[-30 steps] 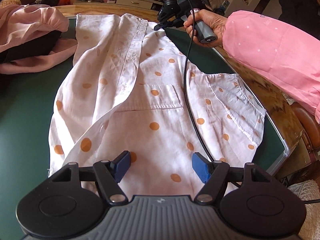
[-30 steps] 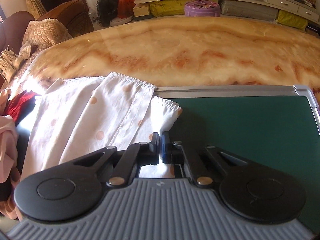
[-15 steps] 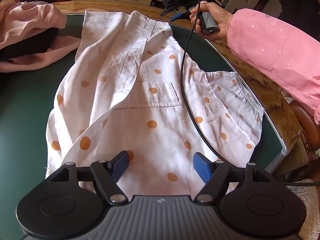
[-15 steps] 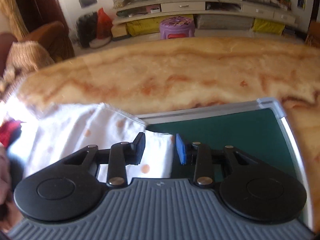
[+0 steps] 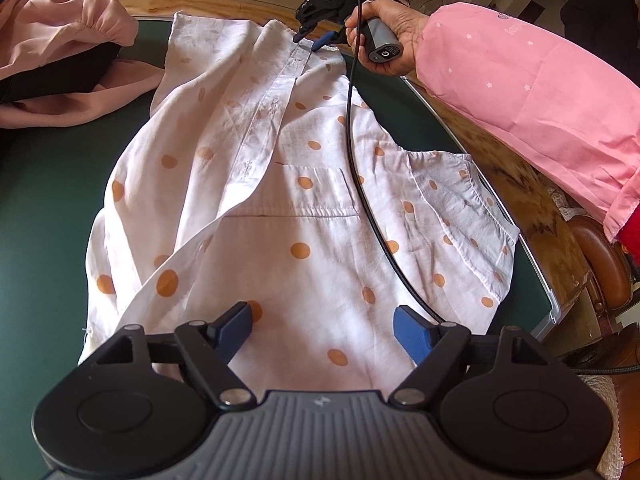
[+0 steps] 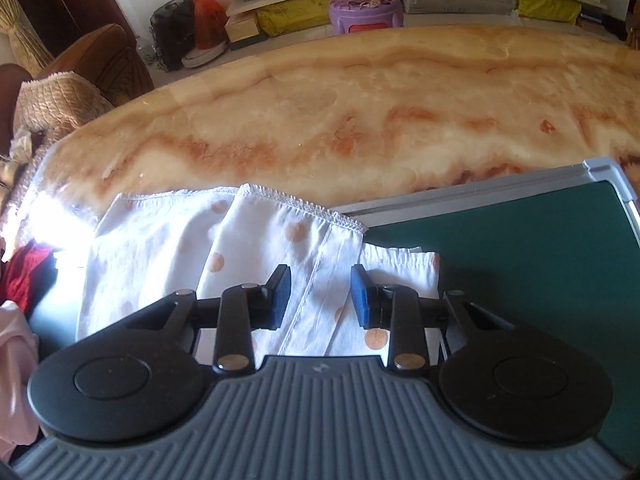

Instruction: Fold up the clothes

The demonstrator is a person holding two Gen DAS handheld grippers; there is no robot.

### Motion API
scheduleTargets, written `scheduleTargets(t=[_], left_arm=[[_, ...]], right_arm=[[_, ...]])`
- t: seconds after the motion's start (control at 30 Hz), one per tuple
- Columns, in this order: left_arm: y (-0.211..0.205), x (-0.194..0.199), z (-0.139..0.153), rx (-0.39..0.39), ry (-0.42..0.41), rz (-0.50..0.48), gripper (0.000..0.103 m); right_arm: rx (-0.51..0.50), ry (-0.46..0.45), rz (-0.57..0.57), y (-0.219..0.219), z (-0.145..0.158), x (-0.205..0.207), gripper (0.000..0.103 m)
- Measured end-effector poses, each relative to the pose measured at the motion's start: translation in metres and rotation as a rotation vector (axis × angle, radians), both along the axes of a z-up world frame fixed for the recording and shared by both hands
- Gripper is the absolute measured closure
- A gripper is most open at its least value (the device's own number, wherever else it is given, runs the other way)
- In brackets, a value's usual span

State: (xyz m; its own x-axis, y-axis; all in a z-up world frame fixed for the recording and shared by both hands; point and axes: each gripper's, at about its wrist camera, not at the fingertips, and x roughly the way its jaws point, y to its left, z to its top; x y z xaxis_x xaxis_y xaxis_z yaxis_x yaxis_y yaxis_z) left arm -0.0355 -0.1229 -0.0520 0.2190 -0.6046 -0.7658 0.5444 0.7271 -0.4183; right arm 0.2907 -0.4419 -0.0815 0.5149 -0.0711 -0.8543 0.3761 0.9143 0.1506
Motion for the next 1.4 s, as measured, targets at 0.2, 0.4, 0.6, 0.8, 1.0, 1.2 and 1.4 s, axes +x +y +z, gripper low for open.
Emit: scheduleTargets(t=[0.2,0.4,0.6,0.8,1.0,1.2,1.4], left_arm=[[0.000,-0.001,-0.001,-0.009,-0.003,-0.008,0.017],[0.000,0.000,-0.002,-0.018,0.005,-0.015,0.016],[0.003,0.001,-0.002,-0.027,0.012,-0.009,0.015],[0.009,0.007,-0.003,-0.054,0.042,0.028,0.015],[0.025,0.024,0.001,-0.009,0.002,0.128,0.018],[0.035,0.031,-0.003,0.022,-0.007,0.163,0.018],[0.031,0.024,-0.003,0.049,-0.039,0.127,0.018]], right_arm=[[-0.027,-0.007,0.016,0.005,-0.002,0.004,0.101],[0.244,-0.187,0.054,0.002,0.021,0.004,0.101],[0.296,-0.313,0.251,0.025,0.057,0.012,0.097],[0.311,-0.239,0.165,0.008,0.045,0.012,0.076],[0.315,-0.197,0.196,0.028,0.027,0.010,0.070],[0.237,-0.178,0.304,0.080,0.026,0.028,0.064],[0.055,-0.093,0.335,0.110,0.017,0.048,0.065]])
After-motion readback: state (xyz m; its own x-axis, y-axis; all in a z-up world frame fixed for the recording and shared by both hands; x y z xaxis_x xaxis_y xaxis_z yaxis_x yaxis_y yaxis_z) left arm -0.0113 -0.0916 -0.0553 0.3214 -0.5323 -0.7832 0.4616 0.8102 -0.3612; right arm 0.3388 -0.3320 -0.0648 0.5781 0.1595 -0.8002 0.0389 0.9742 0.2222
